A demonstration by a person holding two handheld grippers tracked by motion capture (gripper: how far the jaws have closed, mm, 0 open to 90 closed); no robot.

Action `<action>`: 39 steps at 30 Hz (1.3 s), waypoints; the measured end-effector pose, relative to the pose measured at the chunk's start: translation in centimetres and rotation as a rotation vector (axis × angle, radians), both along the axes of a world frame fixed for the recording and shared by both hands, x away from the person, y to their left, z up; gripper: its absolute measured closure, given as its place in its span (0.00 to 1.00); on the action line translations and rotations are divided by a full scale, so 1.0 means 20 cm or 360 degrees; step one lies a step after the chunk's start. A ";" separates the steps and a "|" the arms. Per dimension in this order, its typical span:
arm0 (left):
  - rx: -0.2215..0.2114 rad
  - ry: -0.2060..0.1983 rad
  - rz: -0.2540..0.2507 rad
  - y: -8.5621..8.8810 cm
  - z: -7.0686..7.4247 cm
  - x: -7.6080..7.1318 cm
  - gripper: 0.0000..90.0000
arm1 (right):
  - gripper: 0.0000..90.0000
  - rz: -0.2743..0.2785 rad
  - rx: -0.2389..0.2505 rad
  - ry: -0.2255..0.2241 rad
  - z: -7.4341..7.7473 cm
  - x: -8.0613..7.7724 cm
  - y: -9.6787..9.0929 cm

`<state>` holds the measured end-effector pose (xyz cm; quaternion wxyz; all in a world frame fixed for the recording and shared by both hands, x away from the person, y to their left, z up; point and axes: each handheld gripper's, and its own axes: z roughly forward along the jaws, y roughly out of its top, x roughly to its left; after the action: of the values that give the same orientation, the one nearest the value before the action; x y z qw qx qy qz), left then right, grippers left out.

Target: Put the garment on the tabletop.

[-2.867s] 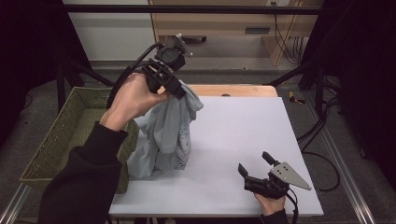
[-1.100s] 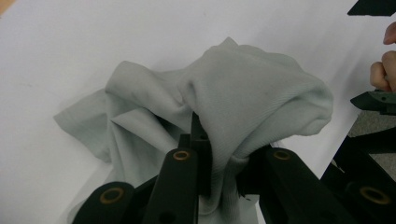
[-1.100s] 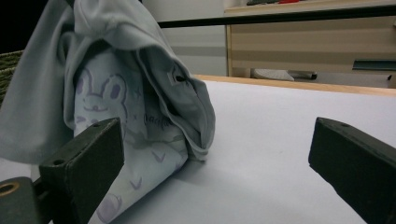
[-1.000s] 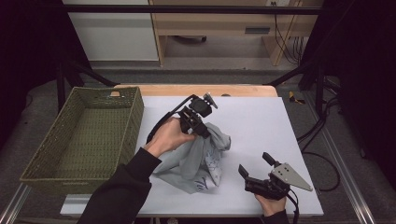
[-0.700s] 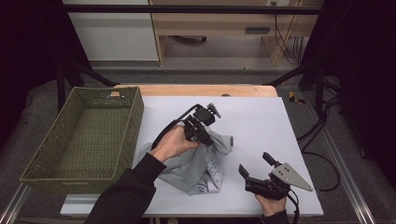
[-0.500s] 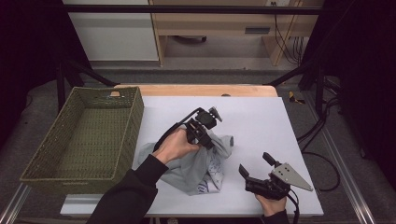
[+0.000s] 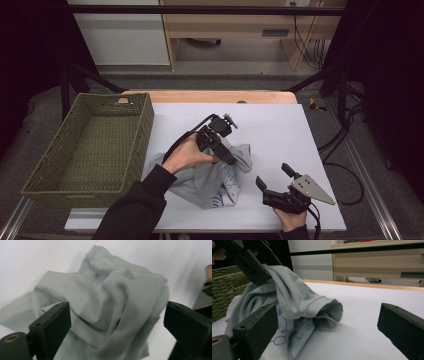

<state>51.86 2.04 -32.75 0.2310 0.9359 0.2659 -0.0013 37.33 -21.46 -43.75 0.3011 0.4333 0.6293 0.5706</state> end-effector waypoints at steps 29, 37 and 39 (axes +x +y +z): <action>-0.0813 -0.0452 0.0150 0.25 -0.05 -0.18 0.04 | 0.03 0.0004 0.0003 -0.0019 0.00 0.00 -0.01; -0.0909 -0.0598 0.0177 0.36 -0.18 -0.27 0.04 | 0.03 0.0009 0.0007 -0.0011 0.00 0.00 -0.01; -0.0929 -0.0611 0.0193 0.39 -0.19 -0.30 0.03 | 0.03 0.0008 0.0006 -0.0017 0.00 0.00 -0.01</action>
<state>45.91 9.90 -36.64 0.5341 0.7962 0.2613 0.1124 37.37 -21.67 -43.71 0.3021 0.4292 0.6277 0.5749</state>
